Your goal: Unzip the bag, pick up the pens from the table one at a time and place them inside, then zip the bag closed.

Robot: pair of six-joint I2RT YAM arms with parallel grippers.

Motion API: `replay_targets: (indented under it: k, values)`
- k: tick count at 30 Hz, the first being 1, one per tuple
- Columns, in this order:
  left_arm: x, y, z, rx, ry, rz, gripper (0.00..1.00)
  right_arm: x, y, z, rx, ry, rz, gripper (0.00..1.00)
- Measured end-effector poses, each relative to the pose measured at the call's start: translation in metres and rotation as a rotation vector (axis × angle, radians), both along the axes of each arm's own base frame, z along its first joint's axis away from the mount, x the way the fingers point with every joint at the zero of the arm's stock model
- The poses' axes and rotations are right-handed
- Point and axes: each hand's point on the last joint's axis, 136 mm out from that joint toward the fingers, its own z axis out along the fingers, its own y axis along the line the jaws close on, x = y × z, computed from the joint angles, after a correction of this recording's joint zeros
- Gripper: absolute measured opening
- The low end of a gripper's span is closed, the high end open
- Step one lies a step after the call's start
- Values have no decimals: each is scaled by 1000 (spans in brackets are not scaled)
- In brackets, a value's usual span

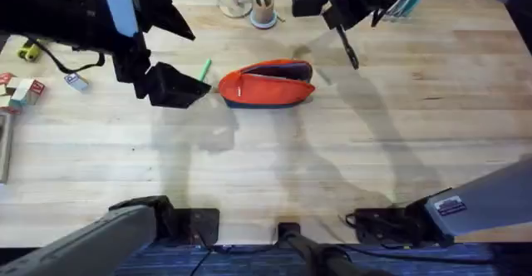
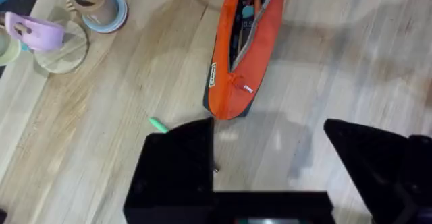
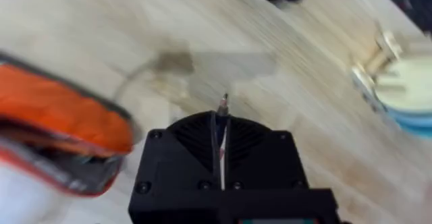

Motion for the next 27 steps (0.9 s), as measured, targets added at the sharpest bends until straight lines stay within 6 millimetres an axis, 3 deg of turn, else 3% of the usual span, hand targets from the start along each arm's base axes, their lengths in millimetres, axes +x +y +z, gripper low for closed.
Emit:
replay_targets:
  k: [4, 13, 21, 27]
  values:
    - [0, 0, 0, 0, 0, 0, 993, -14, 24, 14, 67, -1, 157, 31]
    - [0, 0, 0, 0, 0, 0, 994, -46, 71, 22, 222, 32, 504, 31]
    - [0, 0, 0, 0, 0, 0, 994, -67, 106, 28, 201, -31, 787, 31]
    - [0, 0, 0, 0, 0, 0, 994, -81, 127, 29, 191, -47, 893, 31]
